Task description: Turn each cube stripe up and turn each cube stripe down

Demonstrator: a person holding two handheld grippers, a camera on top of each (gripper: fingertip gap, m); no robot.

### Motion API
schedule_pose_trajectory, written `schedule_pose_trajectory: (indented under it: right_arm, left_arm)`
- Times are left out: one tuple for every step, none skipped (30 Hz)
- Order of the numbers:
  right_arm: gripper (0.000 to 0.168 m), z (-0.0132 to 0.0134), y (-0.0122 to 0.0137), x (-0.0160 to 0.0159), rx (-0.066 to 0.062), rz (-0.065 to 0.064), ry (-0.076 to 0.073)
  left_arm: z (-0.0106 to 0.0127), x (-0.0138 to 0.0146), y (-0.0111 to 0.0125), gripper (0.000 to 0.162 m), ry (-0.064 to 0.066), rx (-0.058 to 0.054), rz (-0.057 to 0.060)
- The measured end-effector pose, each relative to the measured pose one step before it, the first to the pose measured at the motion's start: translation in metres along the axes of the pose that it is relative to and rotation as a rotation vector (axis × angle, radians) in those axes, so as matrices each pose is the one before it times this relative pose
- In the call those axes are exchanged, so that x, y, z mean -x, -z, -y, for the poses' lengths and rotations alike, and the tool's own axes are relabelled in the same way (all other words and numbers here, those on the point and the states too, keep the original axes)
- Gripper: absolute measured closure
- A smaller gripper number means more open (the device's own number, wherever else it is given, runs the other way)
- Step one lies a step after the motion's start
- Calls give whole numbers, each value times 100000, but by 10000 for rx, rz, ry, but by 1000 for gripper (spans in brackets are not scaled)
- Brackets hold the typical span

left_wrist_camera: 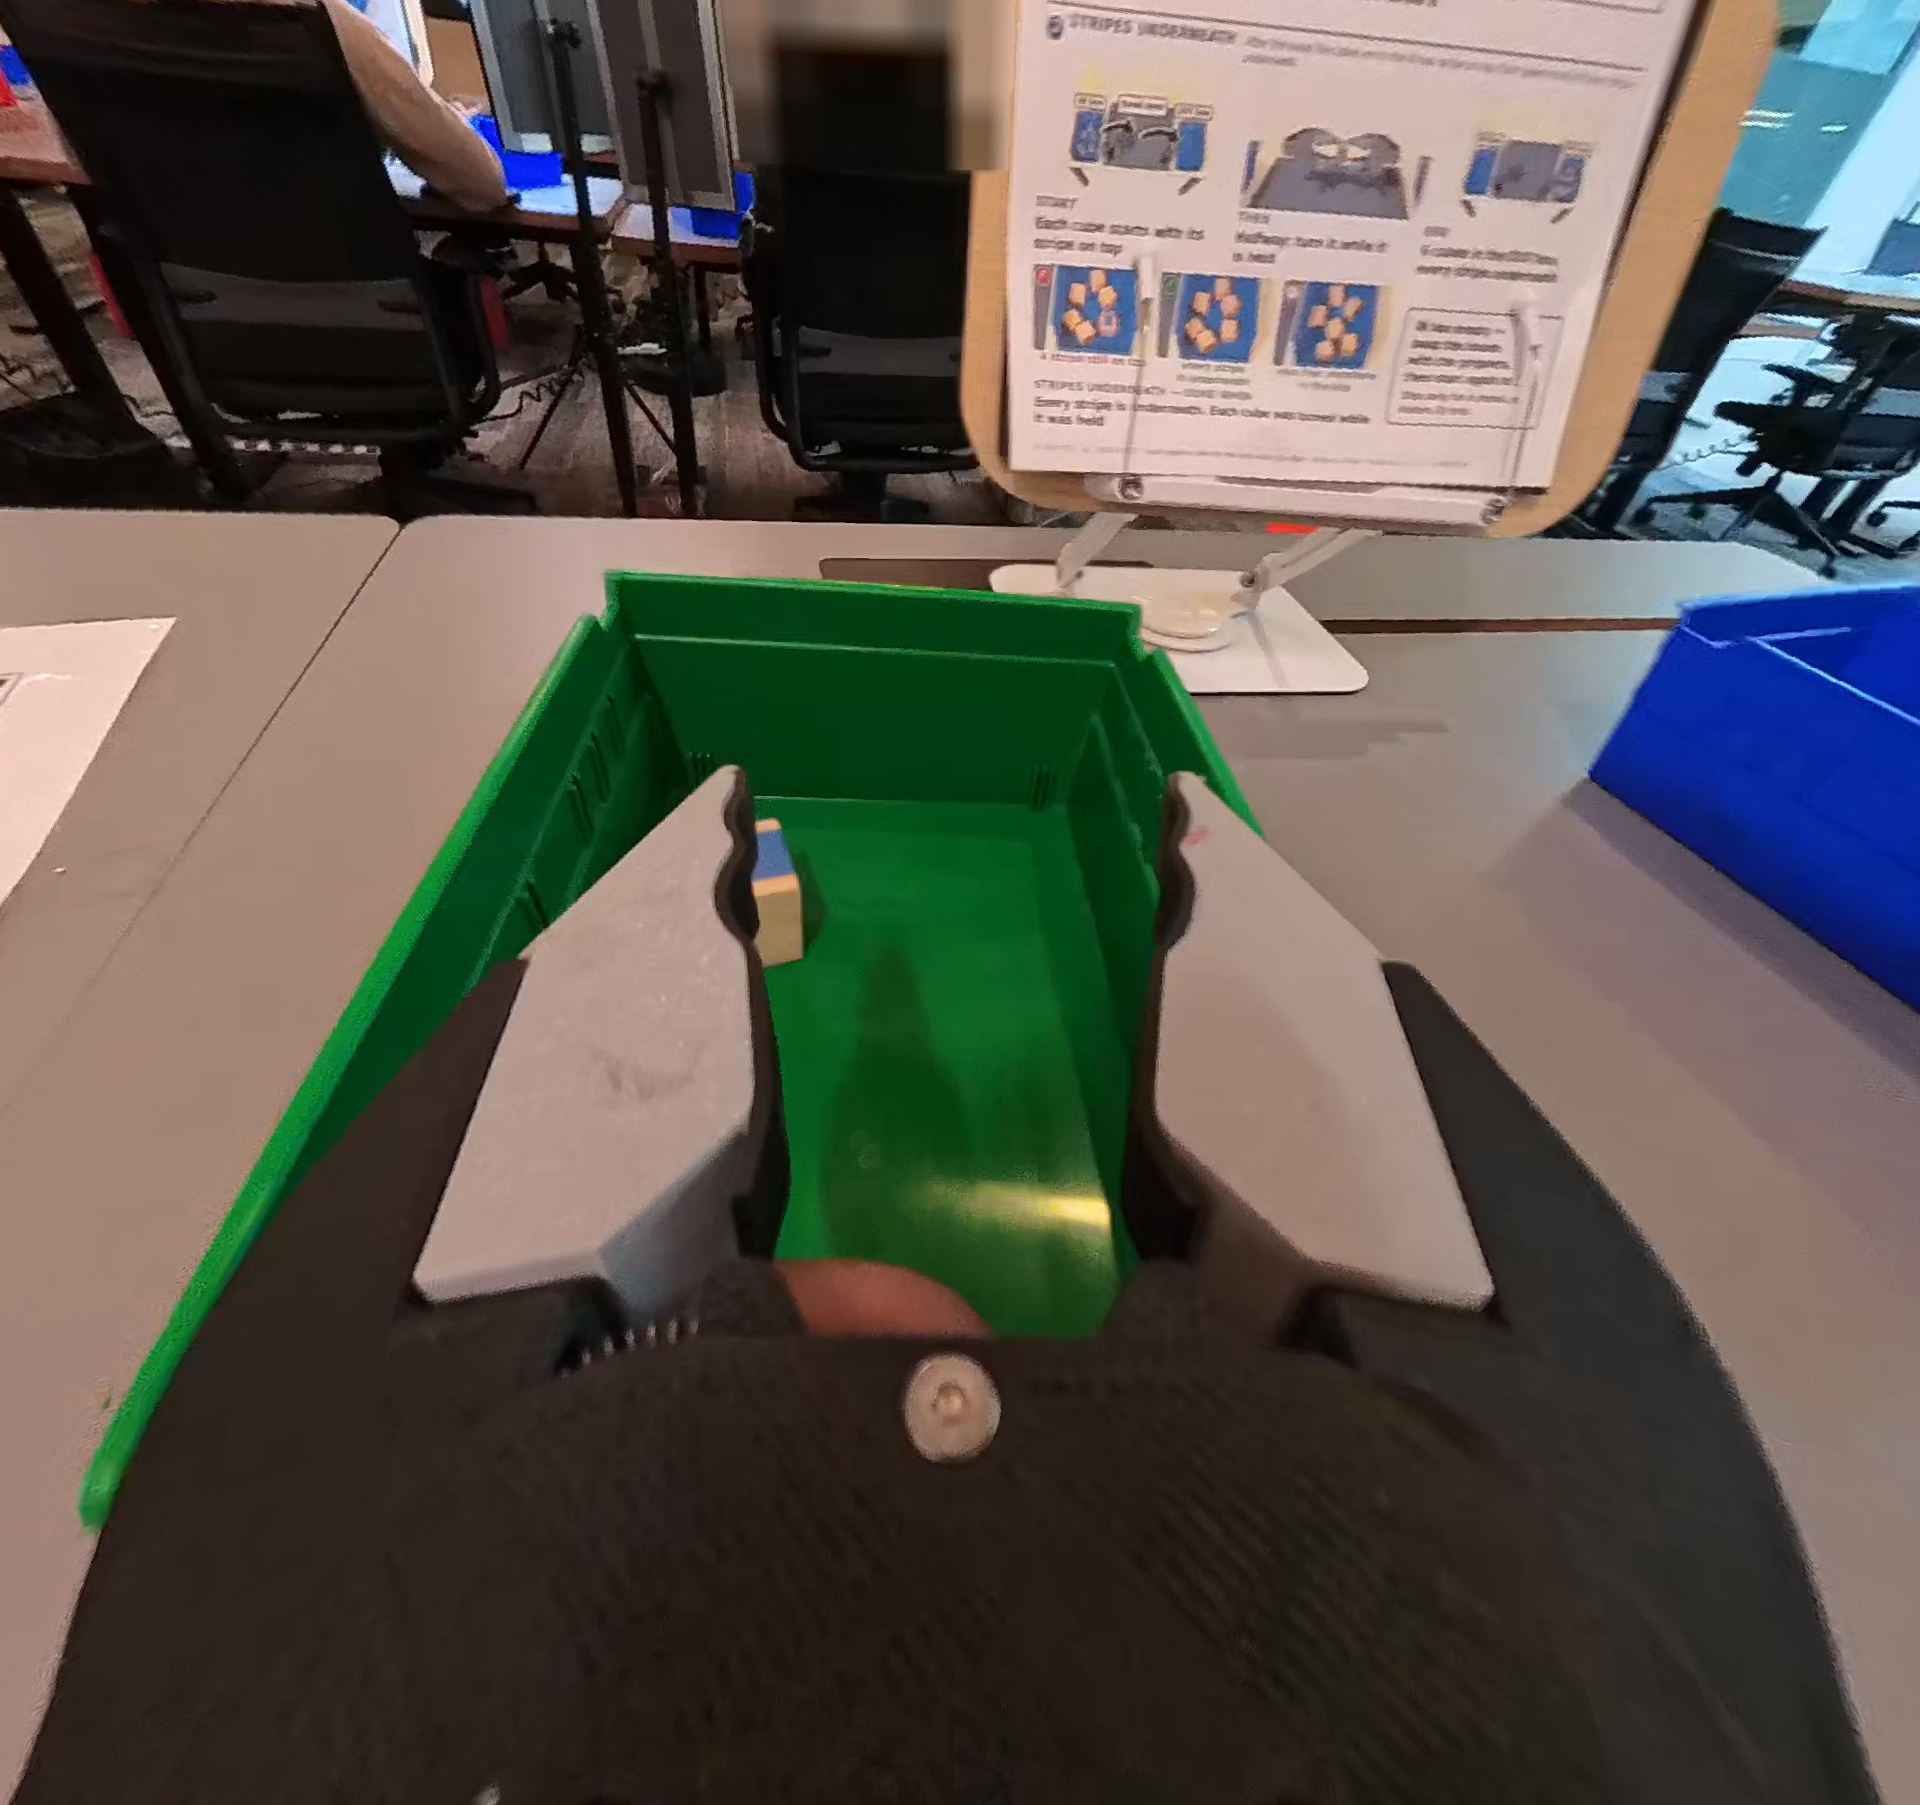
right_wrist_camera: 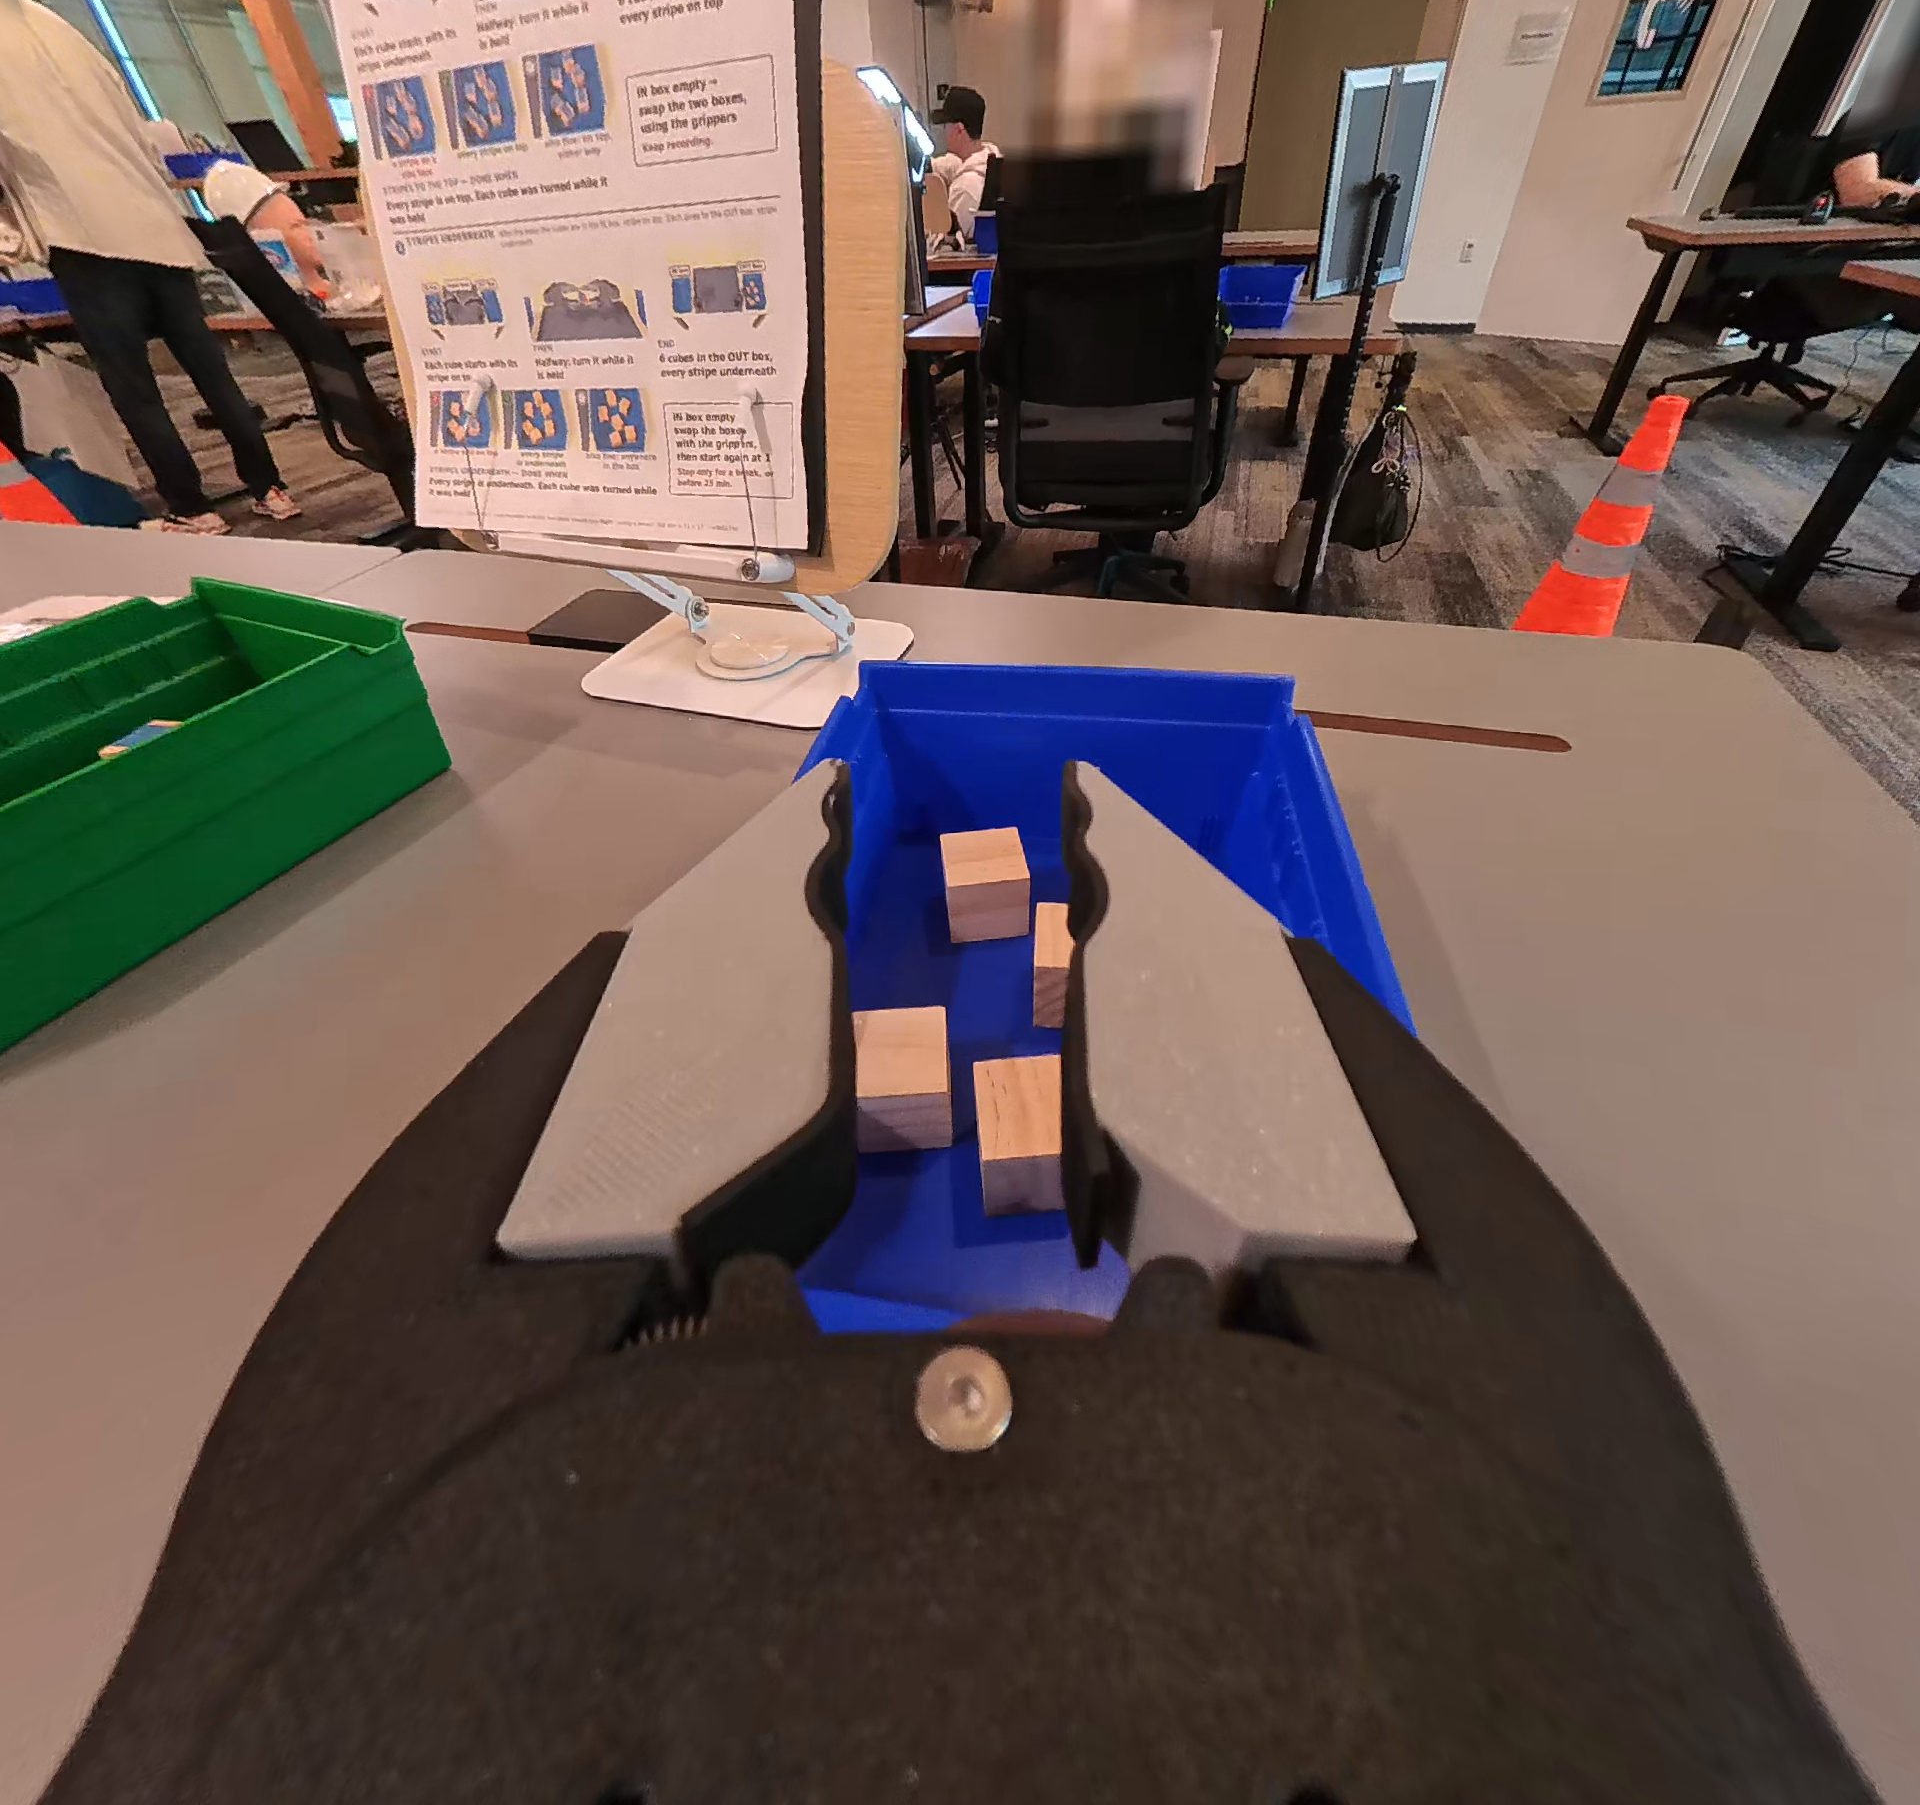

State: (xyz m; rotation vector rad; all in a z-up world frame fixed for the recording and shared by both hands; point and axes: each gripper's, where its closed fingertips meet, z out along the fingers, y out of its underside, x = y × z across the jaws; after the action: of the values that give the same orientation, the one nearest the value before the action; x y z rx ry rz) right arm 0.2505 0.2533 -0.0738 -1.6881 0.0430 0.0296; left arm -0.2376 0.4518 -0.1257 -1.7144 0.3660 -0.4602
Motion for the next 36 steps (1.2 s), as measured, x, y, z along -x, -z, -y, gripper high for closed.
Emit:
schedule_pose_trajectory:
  right_arm:
    - [131, -21, 23, -28, 7, -16, -8]
    - [131, -13, 22, -6, 16, -7, -20]
    - [131, 5, 22, 46, 1, 10, -18]
    - [131, 32, 30, 87, -6, 21, 4]
    - [131, 24, 48, 54, 5, -3, 32]
    - [131, 30, 45, 3, 1, -37, 39]
    - [131, 59, 23, 14, -18, -21, 26]
    - [131, 38, 2, 59, -15, 15, 4]
    - [131, -14, -55, 87, 7, 38, -6]
    - [131, -44, -94, 90, 25, 33, 10]
    - [131, -100, -122, 72, 46, 13, 35]
    - [131, -121, -139, 28, 65, -8, 43]
    - [131, -130, -131, 45, 65, 1, 36]
    - [131, -80, -99, 73, 48, 20, 22]
    - [131, -34, -55, 106, 23, 30, 22]
    - [131, 16, -5, 80, 3, 15, 29]
    - [131, 59, 38, 46, -12, 3, 28]
    - [131, 89, 73, 58, -23, 11, 26]
    - [131, 96, 97, 28, -31, 7, 19]
    - [131, 115, 113, 5, -38, 5, 5]
    - [131, 141, 125, -9, -51, 13, -1]
    - [131, 146, 133, -30, -55, 14, -10]
    - [131, 165, 136, -14, -53, 25, -12]
    - [131, 179, 129, -41, -62, 11, -15]
    - [131, 184, 139, -43, -74, 4, -25]
    - [131, 155, 142, 15, -67, 24, -40]
    - [131, 116, 127, 64, -43, 43, -44]
    - [131, 67, 134, 117, -15, 49, -35]
    - [131, 64, 145, 157, 1, 48, -21]
    - [130, 71, 145, 204, 1, 53, -4]
    - [129, 29, 131, 309, 39, 92, -4]
    - [128, -73, 67, 468, 120, 171, -9]
    - [127, -173, -18, 589, 178, 223, -6]
    - [127, -116, -94, 669, 132, 230, 11]
    - [127, -21, -168, 779, 50, 270, 13]
    - [127, 7, -284, 924, 33, 335, -18]
  left_arm:
    - [117, 509, -828, 86, 107, 135, 46]
    - [-24, 464, -982, 86, 54, 258, 9]
    - [-107, 501, -1078, 86, -14, 349, 32]
    - [-56, 659, -1083, 85, -41, 368, 113]
    - [56, 776, -1030, 85, -31, 337, 170]
    - [190, 793, -949, 86, -1, 296, 159]
    - [187, 746, -872, 85, 31, 294, 118]
    - [114, 608, -808, 86, 32, 337, 72]
    - [12, 451, -764, 86, 0, 363, 38]
    - [-89, 388, -739, 86, -76, 371, 70]
    - [-209, 414, -752, 86, -191, 382, 162]
    - [-382, 473, -773, 88, -223, 405, 240]
    - [-580, 320, -831, 91, -167, 454, 181]
    - [-781, 123, -851, 92, -96, 513, 72]
    - [-881, -3, -843, 93, -28, 533, 1]
    - [-838, -113, -767, 94, 33, 484, -38]
    - [-748, -136, -661, 94, 23, 392, -26]
    - [-642, -22, -536, 96, -34, 294, 69]
    - [-564, 78, -440, 97, -64, 216, 142]
    - [-523, 49, -356, 99, -52, 177, 117]
    - [-502, 25, -309, 101, -45, 153, 79]
    - [-446, 165, -307, 103, -62, 136, 147]
    - [-392, 240, -342, 106, -94, 124, 186]
    - [-377, 141, -375, 111, -66, 138, 107]
    - [-354, 106, -398, 115, -25, 160, 98]
    - [-254, 113, -384, 116, -37, 107, 125]
    - [50, 67, -167, 116, -104, -78, 134]
    - [102, 22, -56, 116, -157, -73, 116]
    - [49, -6, 4, 116, -135, -18, 94]
    - [36, -53, 88, 116, -116, -39, 69]
    - [133, -96, 263, 116, -118, -142, 49]
    - [319, -127, 513, 116, -131, -290, 27]
    - [539, -212, 803, 116, -136, -436, -22]
    - [744, -368, 1094, 116, -116, -543, -115]
    - [907, -537, 1359, 116, -98, -623, -182]
    - [1118, -795, 1598, 117, -146, -724, -295]
